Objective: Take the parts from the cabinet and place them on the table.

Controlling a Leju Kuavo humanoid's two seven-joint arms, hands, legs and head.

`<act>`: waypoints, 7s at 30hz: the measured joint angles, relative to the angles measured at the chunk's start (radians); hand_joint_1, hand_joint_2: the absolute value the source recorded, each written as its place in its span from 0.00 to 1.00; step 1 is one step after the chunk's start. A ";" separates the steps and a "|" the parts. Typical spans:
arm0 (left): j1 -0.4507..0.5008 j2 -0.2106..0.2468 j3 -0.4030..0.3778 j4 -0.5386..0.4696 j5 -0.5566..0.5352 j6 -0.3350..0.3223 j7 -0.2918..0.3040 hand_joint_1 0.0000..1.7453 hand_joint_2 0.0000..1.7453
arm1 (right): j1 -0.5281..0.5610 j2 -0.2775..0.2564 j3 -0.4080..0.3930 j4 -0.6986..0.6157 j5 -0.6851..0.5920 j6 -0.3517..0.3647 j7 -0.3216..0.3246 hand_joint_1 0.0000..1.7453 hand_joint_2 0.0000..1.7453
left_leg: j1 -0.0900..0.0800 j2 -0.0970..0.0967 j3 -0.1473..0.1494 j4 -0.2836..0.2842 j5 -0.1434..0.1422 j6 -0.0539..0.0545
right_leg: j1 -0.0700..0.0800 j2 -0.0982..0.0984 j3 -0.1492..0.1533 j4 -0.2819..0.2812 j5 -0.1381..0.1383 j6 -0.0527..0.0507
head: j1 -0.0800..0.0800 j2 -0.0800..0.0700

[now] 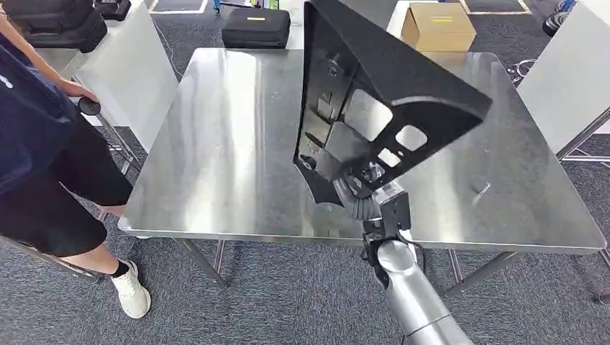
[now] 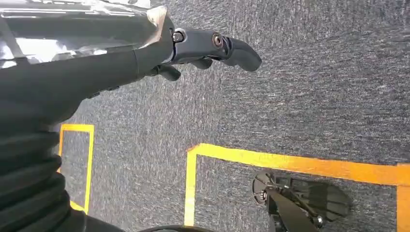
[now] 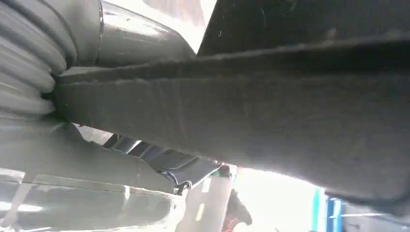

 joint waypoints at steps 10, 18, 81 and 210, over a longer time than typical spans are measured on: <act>-0.004 0.002 -0.014 0.000 -0.010 0.003 0.010 0.00 1.00 | -0.222 0.075 -0.036 0.305 0.044 -0.015 0.000 1.00 1.00 | 0.001 0.001 -0.001 0.000 0.000 0.000 | 0.000 0.000 -0.002 0.000 0.000 0.000 | 0.000 0.000; -0.006 0.002 -0.016 0.000 -0.016 0.006 0.009 0.00 1.00 | -0.341 0.147 -0.032 0.493 0.179 -0.179 -0.001 1.00 1.00 | 0.001 0.001 -0.002 0.000 0.000 0.000 | 0.001 0.000 -0.002 0.000 0.000 0.000 | 0.000 0.000; -0.008 0.010 -0.070 0.000 -0.083 0.000 0.000 0.00 1.00 | -0.550 0.039 0.294 0.840 0.943 -0.484 0.634 1.00 1.00 | 0.000 0.000 0.000 0.004 0.000 0.000 | 0.000 0.000 0.001 0.000 0.001 0.001 | 0.000 0.000; -0.006 0.017 -0.070 0.000 -0.065 0.040 -0.036 0.00 1.00 | -0.532 -0.164 0.020 0.860 1.041 -0.138 0.864 0.00 0.00 | -0.002 0.000 0.000 0.004 0.000 0.000 | -0.002 0.000 0.002 0.000 0.001 0.001 | 0.000 0.000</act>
